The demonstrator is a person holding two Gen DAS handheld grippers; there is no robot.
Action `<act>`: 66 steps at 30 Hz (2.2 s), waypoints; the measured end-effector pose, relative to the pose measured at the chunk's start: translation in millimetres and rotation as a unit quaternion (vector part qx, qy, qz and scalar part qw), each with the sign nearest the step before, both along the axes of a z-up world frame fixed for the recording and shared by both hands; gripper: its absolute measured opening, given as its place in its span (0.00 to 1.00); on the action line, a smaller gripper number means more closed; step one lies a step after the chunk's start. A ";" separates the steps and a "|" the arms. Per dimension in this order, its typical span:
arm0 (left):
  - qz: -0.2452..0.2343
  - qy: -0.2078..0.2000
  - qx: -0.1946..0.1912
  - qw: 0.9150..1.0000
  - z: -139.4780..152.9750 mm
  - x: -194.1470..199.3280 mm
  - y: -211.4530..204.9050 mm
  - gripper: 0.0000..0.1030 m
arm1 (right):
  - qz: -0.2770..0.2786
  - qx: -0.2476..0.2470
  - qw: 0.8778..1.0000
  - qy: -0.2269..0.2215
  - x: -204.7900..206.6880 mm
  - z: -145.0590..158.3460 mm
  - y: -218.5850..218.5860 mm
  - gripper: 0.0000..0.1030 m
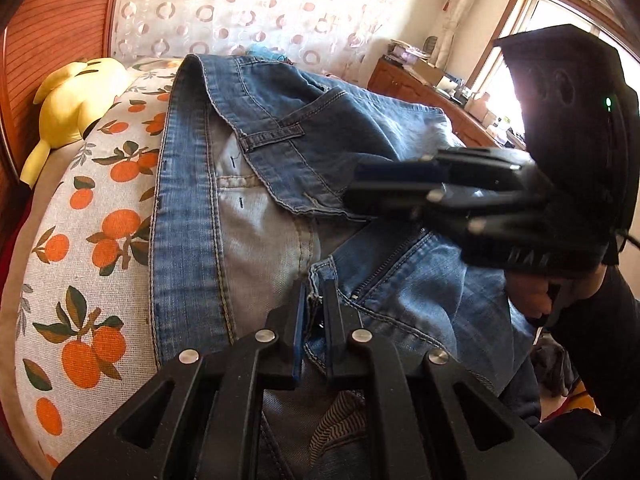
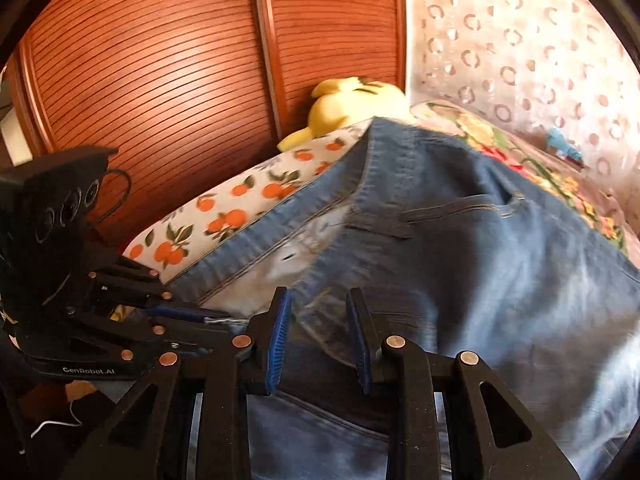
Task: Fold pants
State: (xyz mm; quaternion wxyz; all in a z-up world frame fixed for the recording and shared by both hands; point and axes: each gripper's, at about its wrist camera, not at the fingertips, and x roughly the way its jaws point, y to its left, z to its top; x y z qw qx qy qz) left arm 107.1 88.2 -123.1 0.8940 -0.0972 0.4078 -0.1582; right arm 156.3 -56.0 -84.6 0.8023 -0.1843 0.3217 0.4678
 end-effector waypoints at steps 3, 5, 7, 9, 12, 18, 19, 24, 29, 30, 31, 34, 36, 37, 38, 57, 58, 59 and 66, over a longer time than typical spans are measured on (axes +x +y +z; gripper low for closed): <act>-0.001 0.000 -0.001 1.000 -0.1 -0.1 0.9 0.08 | 0.006 -0.010 1.000 0.007 3.2 -7.5 5.3 0.28; -0.002 0.001 -0.002 1.000 0.1 0.7 1.4 0.08 | 0.004 -0.020 1.000 0.008 6.9 -10.1 7.7 0.28; -0.002 0.002 -0.002 1.000 0.6 1.0 1.6 0.08 | 0.002 -0.027 1.000 0.007 8.8 -10.7 9.9 0.28; -0.003 0.003 -0.002 1.000 0.6 1.8 1.6 0.08 | 0.003 -0.037 0.999 0.005 9.5 -12.6 15.6 0.28; -0.003 0.005 -0.001 1.000 0.7 4.4 1.8 0.08 | 0.005 -0.045 0.999 0.002 8.4 -13.3 17.4 0.18; 0.003 -0.008 0.009 1.000 17.1 8.7 6.1 0.04 | -0.022 0.009 1.000 -0.016 13.9 14.8 3.4 0.03; 0.004 -0.014 0.011 1.000 23.5 10.4 8.5 0.04 | -0.030 0.025 0.999 -0.019 16.5 24.6 -0.7 0.03; -0.009 -0.034 0.033 0.999 41.8 22.6 8.8 0.04 | -0.053 0.077 0.994 -0.051 20.4 70.9 -14.1 0.03; 0.006 -0.039 0.054 0.998 42.3 47.8 21.6 0.04 | -0.068 0.095 0.991 -0.060 23.2 89.7 -15.3 0.03; 0.009 -0.037 0.058 0.998 41.2 58.3 26.4 0.04 | -0.069 0.095 0.991 -0.058 24.2 90.3 -13.5 0.03; 0.010 -0.036 0.060 0.997 40.2 64.6 29.6 0.04 | -0.072 0.095 0.991 -0.060 24.5 90.3 -12.6 0.03; 0.020 -0.022 0.065 0.997 32.4 87.2 42.0 0.04 | -0.075 0.101 0.991 -0.051 26.0 86.6 -8.3 0.03; 0.021 -0.017 0.062 0.998 28.2 97.6 48.8 0.04 | -0.073 0.106 0.991 -0.044 28.7 84.0 -9.3 0.03; 0.021 -0.014 0.060 0.998 27.1 101.4 50.0 0.04 | -0.071 0.108 0.991 -0.042 27.2 83.1 -7.3 0.03; 0.021 -0.011 0.058 0.998 25.3 104.3 51.6 0.04 | -0.068 0.108 0.991 -0.040 28.6 84.3 -8.2 0.03; 0.083 -0.030 0.047 0.995 33.8 67.0 90.7 0.46 | -0.009 0.087 0.996 0.029 32.0 61.4 -14.6 0.27; 0.084 -0.030 0.043 0.995 35.3 65.1 87.6 0.46 | -0.016 0.090 0.996 0.024 29.1 63.6 -20.3 0.30; 0.084 -0.029 0.039 0.995 36.0 65.0 84.8 0.46 | -0.024 0.093 0.995 0.022 27.1 64.4 -25.9 0.30; 0.044 -0.023 0.031 0.998 35.0 70.0 49.0 0.46 | -0.103 0.075 0.992 -0.021 13.3 56.2 -89.9 0.32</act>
